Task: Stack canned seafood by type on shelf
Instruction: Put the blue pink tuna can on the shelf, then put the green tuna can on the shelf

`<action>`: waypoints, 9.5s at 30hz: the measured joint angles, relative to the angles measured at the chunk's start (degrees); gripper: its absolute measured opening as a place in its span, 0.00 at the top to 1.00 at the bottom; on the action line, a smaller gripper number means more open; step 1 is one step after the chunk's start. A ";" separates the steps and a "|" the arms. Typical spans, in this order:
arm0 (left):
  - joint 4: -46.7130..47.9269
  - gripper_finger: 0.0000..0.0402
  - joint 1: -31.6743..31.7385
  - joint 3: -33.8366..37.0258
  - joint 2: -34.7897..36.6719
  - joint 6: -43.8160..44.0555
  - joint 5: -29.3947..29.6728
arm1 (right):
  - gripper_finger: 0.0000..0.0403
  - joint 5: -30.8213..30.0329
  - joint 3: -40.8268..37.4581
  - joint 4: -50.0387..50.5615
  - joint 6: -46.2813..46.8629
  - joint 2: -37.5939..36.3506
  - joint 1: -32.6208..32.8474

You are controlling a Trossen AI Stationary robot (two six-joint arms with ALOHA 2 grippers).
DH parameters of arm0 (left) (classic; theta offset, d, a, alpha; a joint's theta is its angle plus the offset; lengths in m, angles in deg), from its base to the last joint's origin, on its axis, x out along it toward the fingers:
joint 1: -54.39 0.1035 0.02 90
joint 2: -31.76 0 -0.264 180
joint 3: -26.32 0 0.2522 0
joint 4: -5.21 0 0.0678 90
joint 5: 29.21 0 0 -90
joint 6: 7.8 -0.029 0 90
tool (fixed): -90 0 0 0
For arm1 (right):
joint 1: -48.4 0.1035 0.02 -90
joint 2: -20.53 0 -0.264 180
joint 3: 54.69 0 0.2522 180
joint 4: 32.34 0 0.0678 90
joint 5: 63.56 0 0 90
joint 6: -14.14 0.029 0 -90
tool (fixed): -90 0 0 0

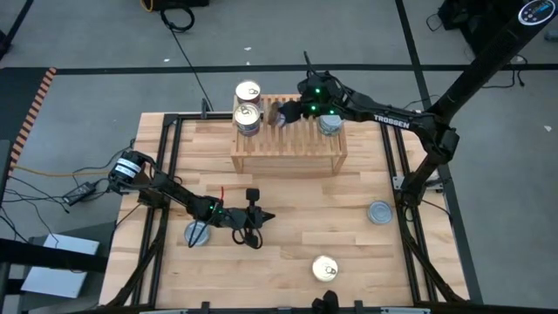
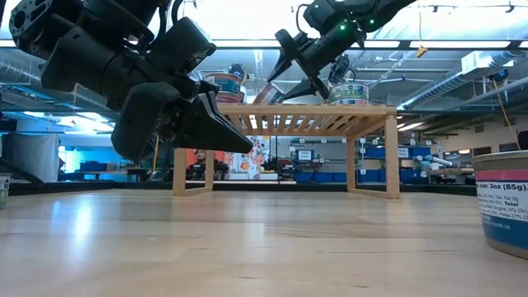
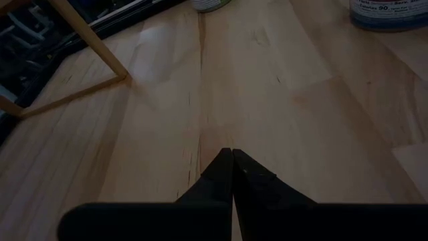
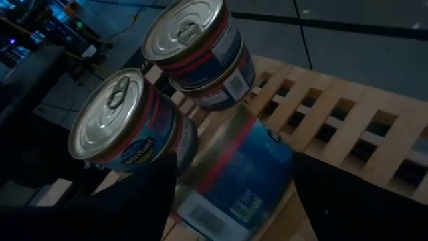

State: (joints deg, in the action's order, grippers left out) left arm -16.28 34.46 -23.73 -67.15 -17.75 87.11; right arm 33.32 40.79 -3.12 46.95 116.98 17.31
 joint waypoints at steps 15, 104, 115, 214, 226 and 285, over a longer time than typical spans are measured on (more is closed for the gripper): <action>0.03 0.98 0.00 0.00 0.00 0.13 -0.02 | 0.53 -2.87 -0.02 0.39 -4.29 -0.02 0.04; 0.48 0.98 0.00 -0.02 0.00 1.22 -0.52 | 0.70 -16.93 20.24 33.25 -39.62 9.57 12.34; 0.48 0.98 0.00 -0.02 0.00 1.22 -0.52 | 0.97 -17.79 20.28 33.53 -43.43 9.51 12.00; -28.37 1.00 2.32 10.08 -0.02 3.39 3.80 | 0.99 -9.93 20.26 18.25 -40.27 14.14 5.77; -31.20 1.00 1.90 12.00 -0.02 1.87 16.86 | 0.98 -8.62 20.22 16.68 -40.08 14.19 5.19; -29.72 1.00 -2.34 12.09 -0.02 -1.79 6.38 | 0.99 -9.74 -25.30 51.89 37.09 -13.59 62.55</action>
State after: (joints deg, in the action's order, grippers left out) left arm -46.00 32.12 -11.64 -67.17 -19.54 93.49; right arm 23.58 15.49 48.77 84.04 103.39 79.86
